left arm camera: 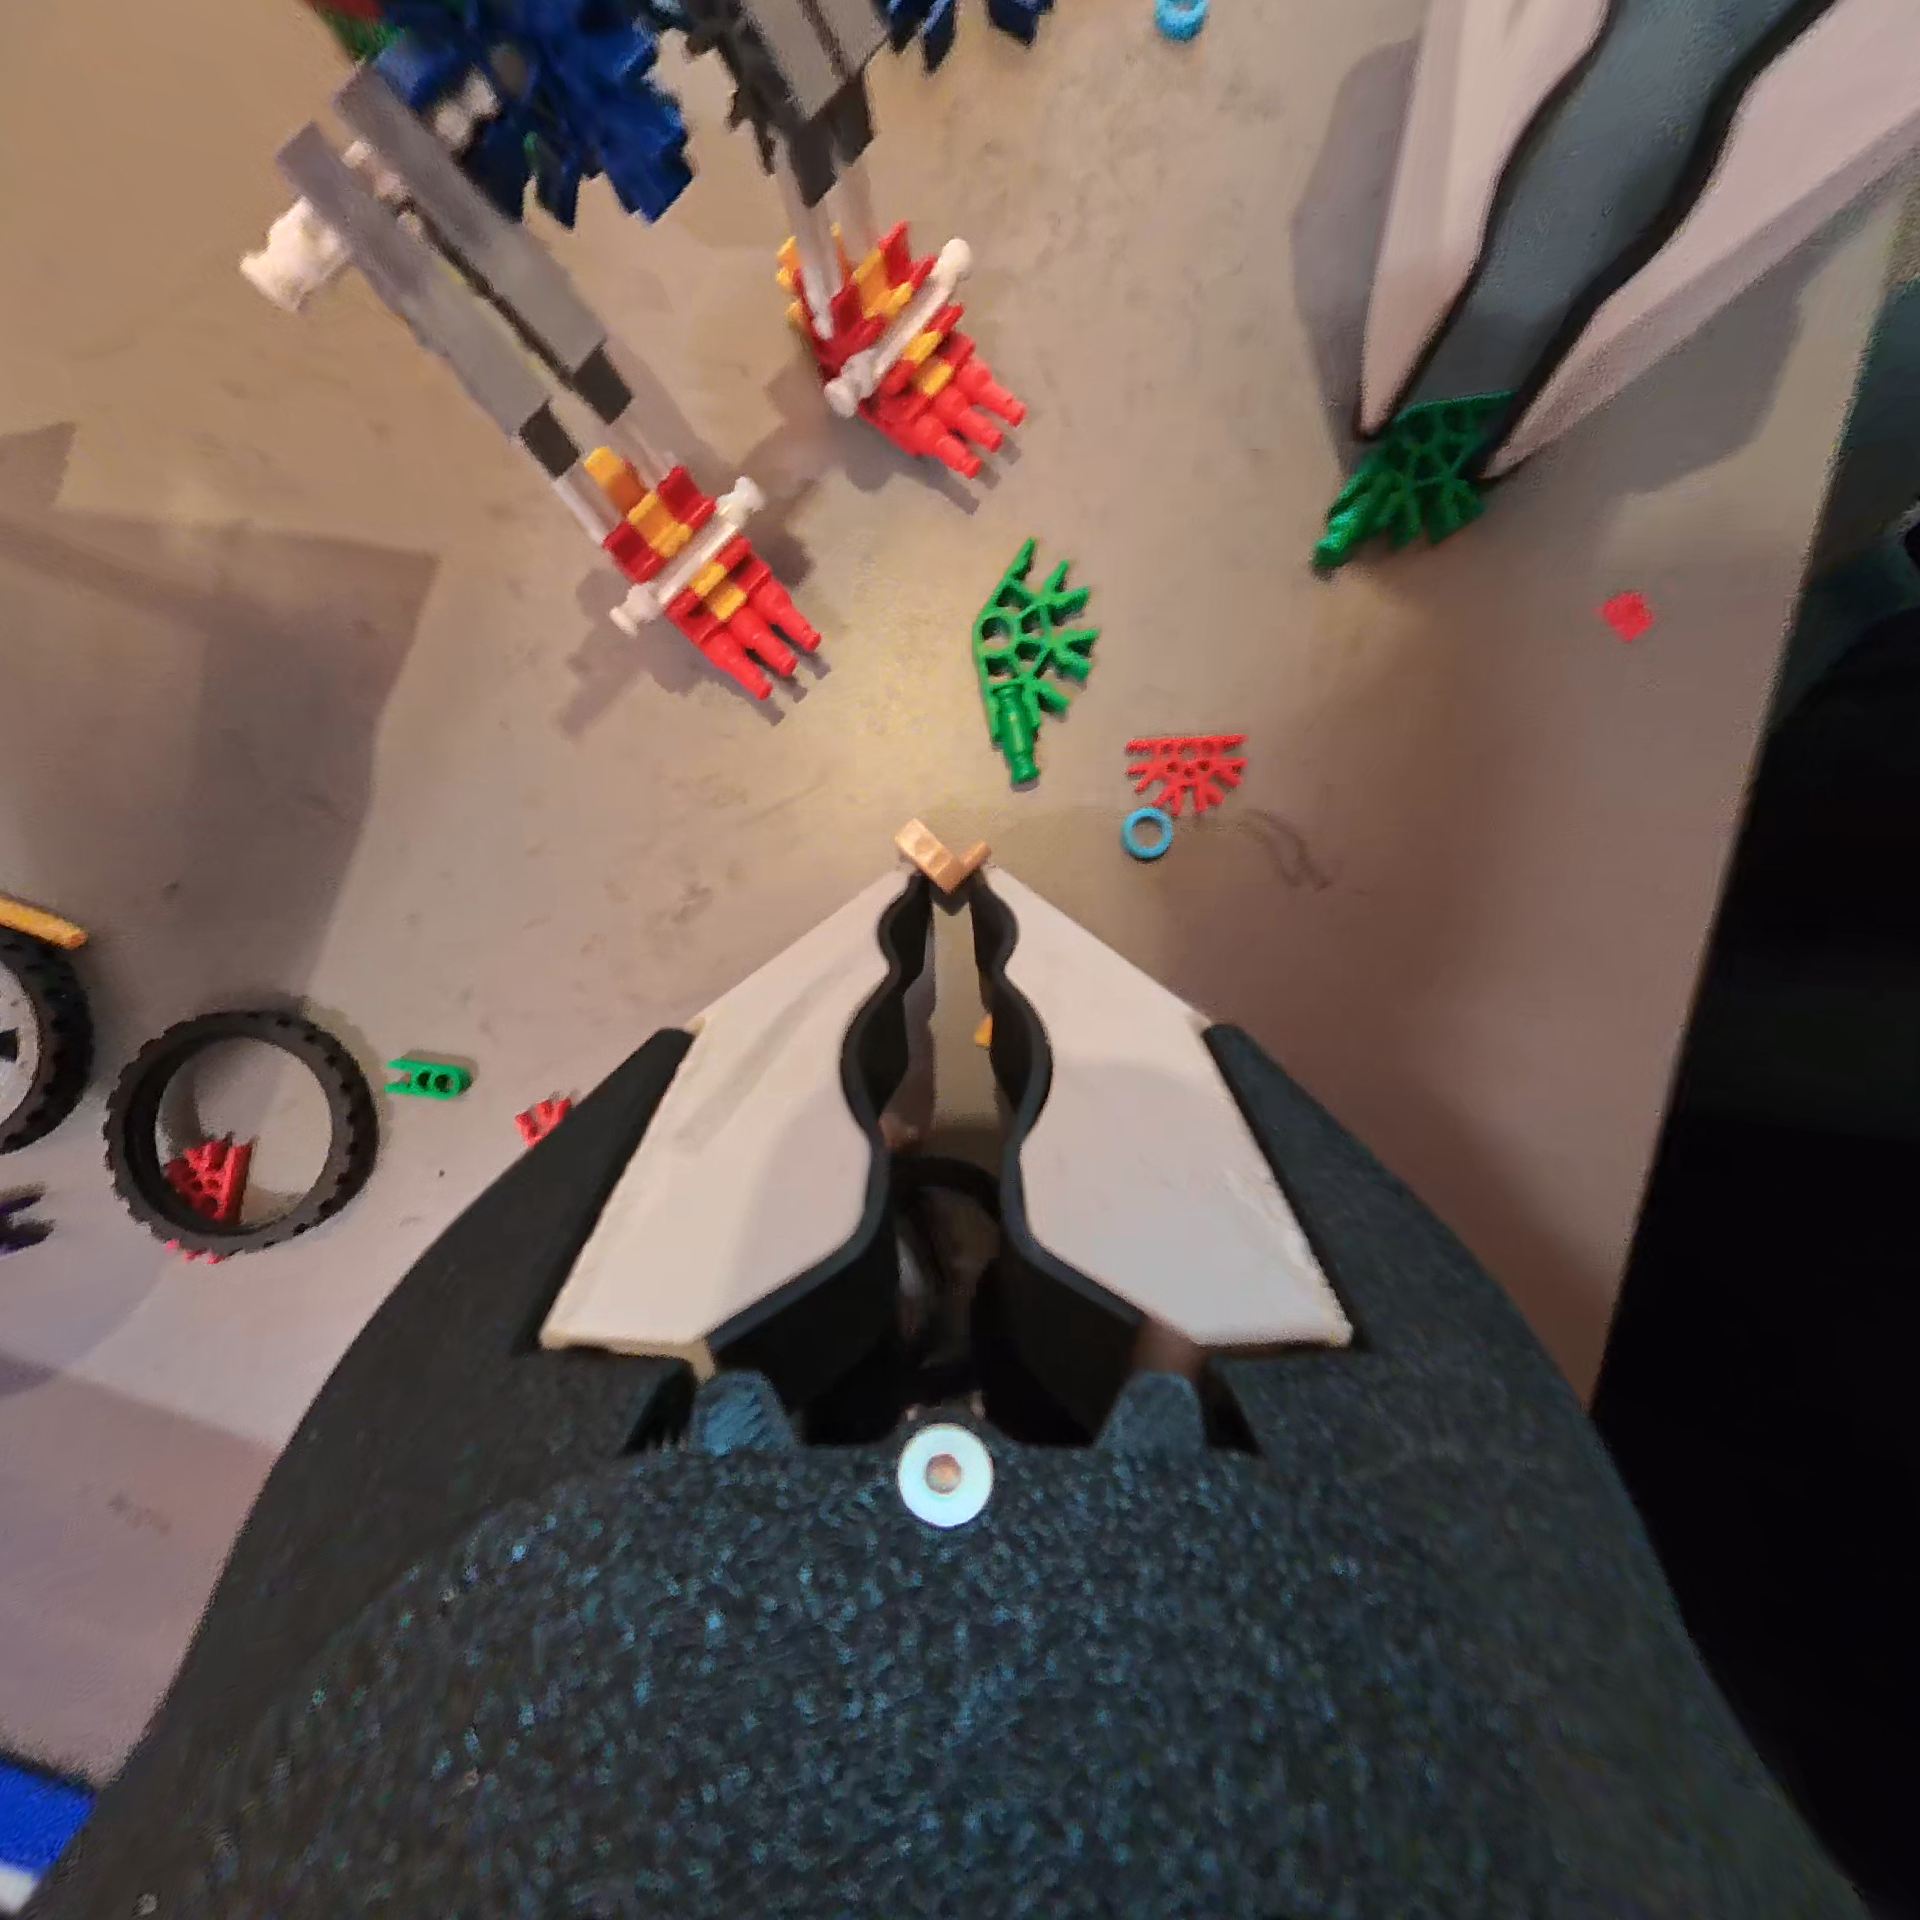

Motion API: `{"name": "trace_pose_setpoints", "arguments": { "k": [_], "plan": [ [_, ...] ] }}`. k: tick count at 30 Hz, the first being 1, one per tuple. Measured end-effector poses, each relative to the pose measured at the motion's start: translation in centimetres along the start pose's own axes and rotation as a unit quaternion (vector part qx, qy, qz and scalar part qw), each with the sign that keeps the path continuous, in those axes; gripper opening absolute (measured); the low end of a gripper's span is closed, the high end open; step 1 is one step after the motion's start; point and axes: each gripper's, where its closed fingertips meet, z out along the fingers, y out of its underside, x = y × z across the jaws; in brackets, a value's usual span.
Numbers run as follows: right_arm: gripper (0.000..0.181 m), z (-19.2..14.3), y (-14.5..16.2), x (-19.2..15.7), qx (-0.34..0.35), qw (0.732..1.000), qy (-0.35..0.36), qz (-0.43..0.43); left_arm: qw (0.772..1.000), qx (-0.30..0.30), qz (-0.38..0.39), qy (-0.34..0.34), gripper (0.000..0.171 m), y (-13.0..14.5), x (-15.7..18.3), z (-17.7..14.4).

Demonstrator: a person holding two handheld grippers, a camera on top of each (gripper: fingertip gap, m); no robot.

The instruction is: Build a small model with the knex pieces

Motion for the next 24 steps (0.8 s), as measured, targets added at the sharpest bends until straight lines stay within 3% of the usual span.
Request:
{"name": "trace_pose_setpoints", "arguments": {
  "k": [14, 24],
  "plan": [
    [0.021, -1.6, -3.2, 0.0, 0.114, 0.989, -0.003, 0.096, 0.980, 0.062, 0.063, 0.176, 0.006, -4.6, 7.6, 0.2],
    [0.018, -2.3, -4.4, -1.8, 0.184, 0.965, -0.104, 0.157, 0.952, 0.128, 0.110, 0.257, 0.006, -6.7, 10.1, -1.9]
  ]
}}
